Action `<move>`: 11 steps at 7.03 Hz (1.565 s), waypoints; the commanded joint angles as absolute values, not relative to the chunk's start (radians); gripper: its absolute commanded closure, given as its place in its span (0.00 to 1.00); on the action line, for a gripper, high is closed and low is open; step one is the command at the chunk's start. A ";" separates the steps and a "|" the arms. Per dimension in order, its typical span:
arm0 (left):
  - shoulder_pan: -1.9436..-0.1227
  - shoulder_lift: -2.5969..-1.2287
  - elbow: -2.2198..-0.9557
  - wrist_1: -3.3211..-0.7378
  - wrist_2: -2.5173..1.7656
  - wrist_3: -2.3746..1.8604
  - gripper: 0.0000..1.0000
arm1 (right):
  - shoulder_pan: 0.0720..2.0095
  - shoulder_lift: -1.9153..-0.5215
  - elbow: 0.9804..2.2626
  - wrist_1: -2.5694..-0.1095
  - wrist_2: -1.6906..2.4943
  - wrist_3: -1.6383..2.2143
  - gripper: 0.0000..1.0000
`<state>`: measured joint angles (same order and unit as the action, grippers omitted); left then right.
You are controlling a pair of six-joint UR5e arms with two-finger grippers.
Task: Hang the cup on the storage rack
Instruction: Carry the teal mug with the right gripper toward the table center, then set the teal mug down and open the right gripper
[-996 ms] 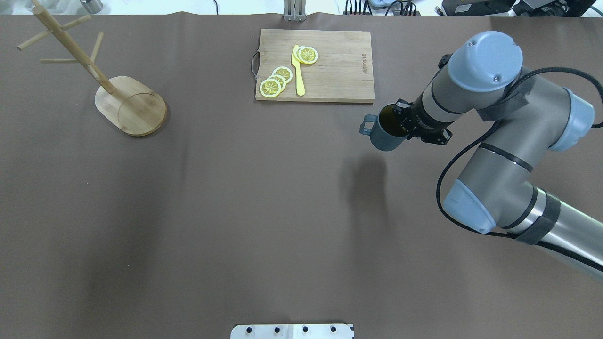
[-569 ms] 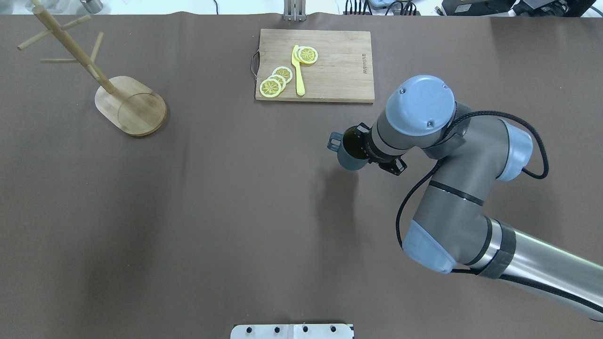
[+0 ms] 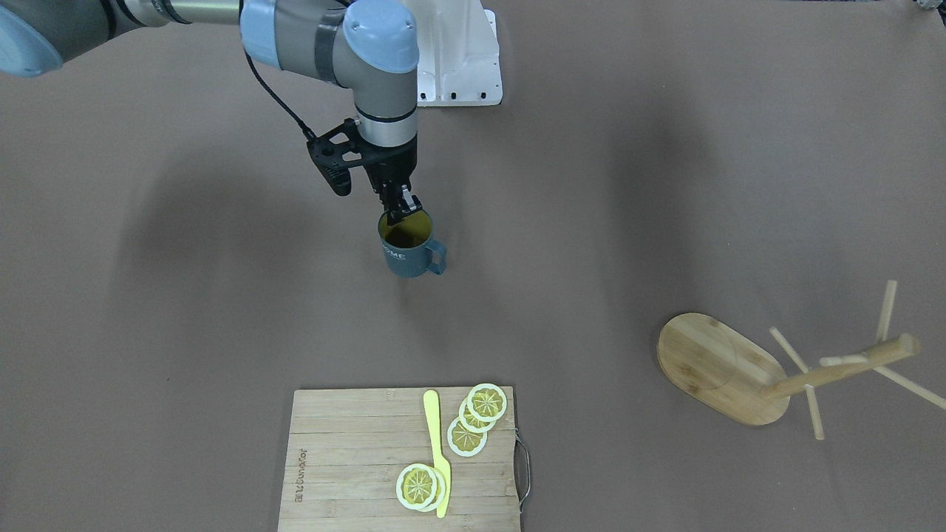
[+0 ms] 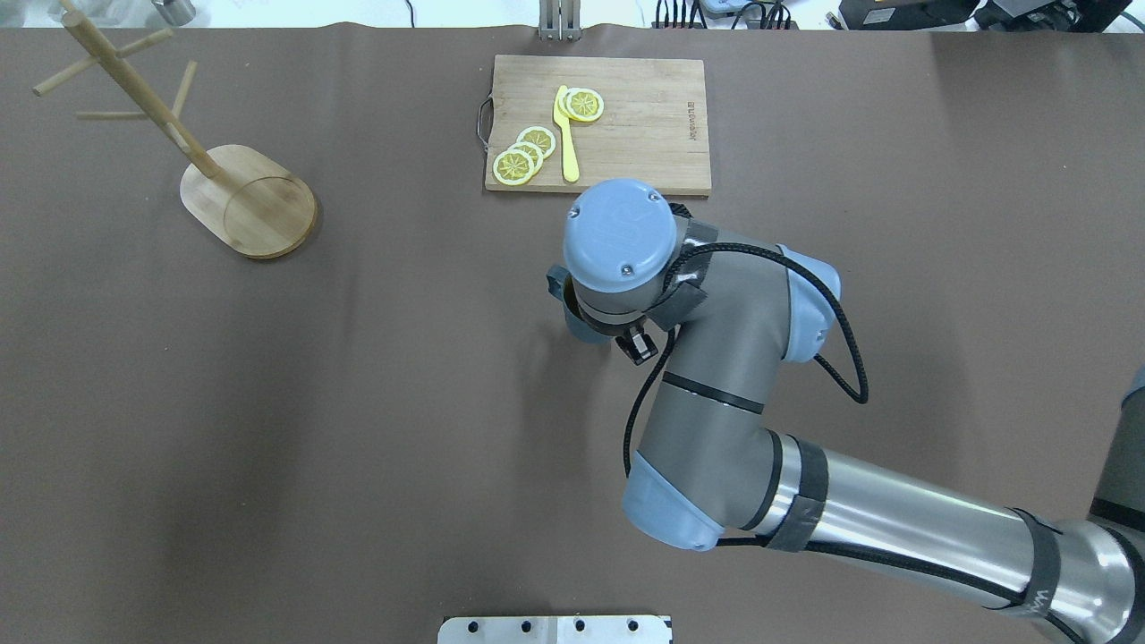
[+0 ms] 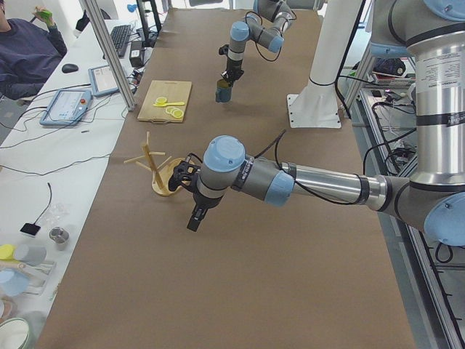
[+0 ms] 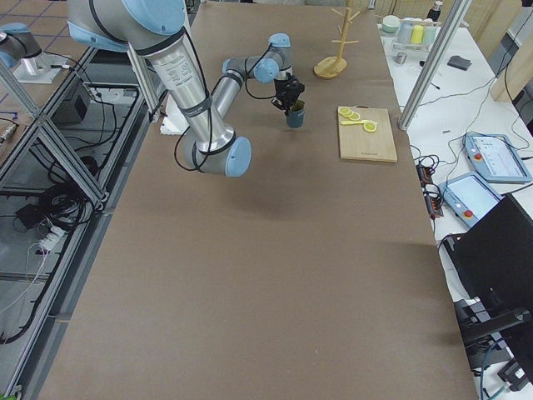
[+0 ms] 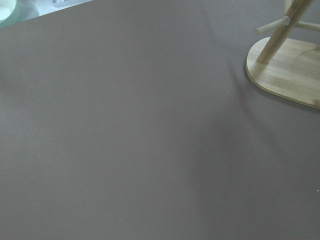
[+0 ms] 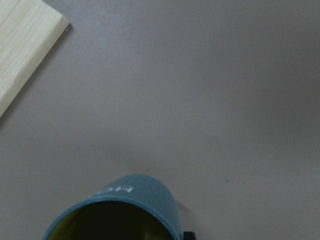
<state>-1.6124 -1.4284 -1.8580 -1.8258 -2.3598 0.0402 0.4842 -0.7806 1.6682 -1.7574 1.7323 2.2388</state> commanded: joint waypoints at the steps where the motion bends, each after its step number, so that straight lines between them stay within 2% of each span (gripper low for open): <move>1: -1.612 -1.431 -1.859 -1.825 -2.359 0.031 0.01 | 0.466 -0.727 1.605 -1.756 1.729 2.229 1.00; 2: -1.612 -1.431 -1.858 -1.825 -2.359 0.031 0.01 | 0.462 -0.730 1.595 -1.756 1.730 2.205 0.93; 3: -1.612 -1.433 -1.858 -1.825 -2.359 0.029 0.01 | 0.460 -0.738 1.595 -1.758 1.739 2.197 0.74; 4: -1.612 -1.434 -1.858 -1.827 -2.359 0.031 0.01 | 0.460 -0.742 1.597 -1.759 1.740 2.166 0.67; 5: -1.612 -1.434 -1.858 -1.827 -2.359 0.029 0.01 | 0.460 -0.745 1.597 -1.759 1.741 2.133 0.50; 6: -1.612 -1.434 -1.861 -1.825 -2.359 0.029 0.01 | 0.462 -0.746 1.603 -1.759 1.741 2.087 0.00; 8: -1.612 -1.437 -1.862 -1.827 -2.359 0.026 0.01 | 0.530 -0.758 1.644 -1.763 1.816 1.932 0.00; 11: -1.614 -1.434 -1.890 -1.830 -2.361 0.026 0.01 | 0.734 -0.889 1.774 -1.766 1.975 1.517 0.00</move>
<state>-1.6131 -1.4359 -1.8741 -1.8274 -2.3606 0.0261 0.6419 -0.8303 1.7220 -1.7642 1.9069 1.6972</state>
